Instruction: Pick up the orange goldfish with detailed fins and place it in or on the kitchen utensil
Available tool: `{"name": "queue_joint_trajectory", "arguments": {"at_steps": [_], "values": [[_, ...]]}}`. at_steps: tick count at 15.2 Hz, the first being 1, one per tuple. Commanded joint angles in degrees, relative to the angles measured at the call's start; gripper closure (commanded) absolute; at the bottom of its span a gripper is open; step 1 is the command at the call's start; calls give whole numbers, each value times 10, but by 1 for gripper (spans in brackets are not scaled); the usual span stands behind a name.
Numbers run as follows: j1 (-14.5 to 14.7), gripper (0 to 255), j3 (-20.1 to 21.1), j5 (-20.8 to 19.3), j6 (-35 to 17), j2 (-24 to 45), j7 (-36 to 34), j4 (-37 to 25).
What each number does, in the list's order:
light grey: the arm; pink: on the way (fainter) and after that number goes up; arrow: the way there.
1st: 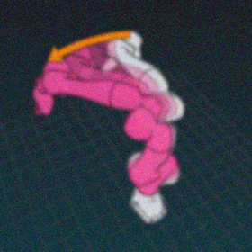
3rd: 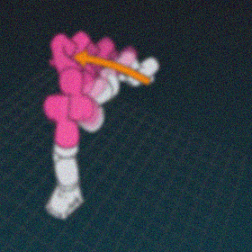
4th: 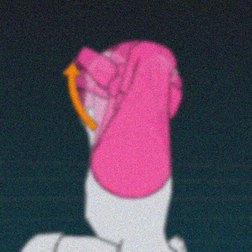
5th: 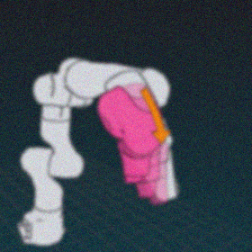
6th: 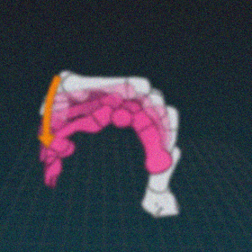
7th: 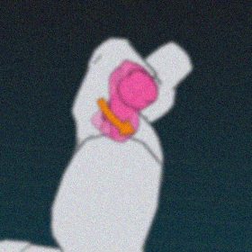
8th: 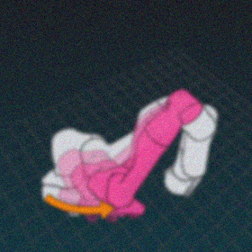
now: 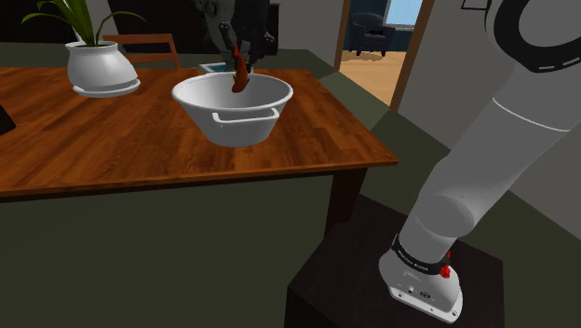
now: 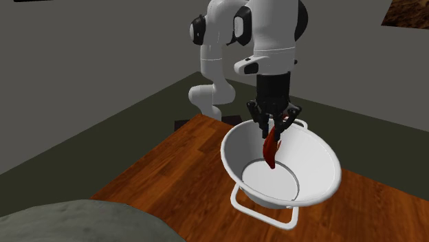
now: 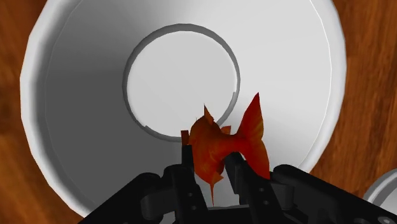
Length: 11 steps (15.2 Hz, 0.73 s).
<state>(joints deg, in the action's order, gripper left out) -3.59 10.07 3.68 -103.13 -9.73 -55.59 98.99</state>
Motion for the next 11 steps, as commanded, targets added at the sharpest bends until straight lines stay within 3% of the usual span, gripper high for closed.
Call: {"name": "queue_joint_trajectory", "arguments": {"at_steps": [1, 6, 11], "values": [[0, 0, 0, 0, 0, 0, 0, 0], [0, 0, 0, 0, 0, 0, 0, 0], [-1, 0, -2, -1, 74, 4, -1, -78]]}}
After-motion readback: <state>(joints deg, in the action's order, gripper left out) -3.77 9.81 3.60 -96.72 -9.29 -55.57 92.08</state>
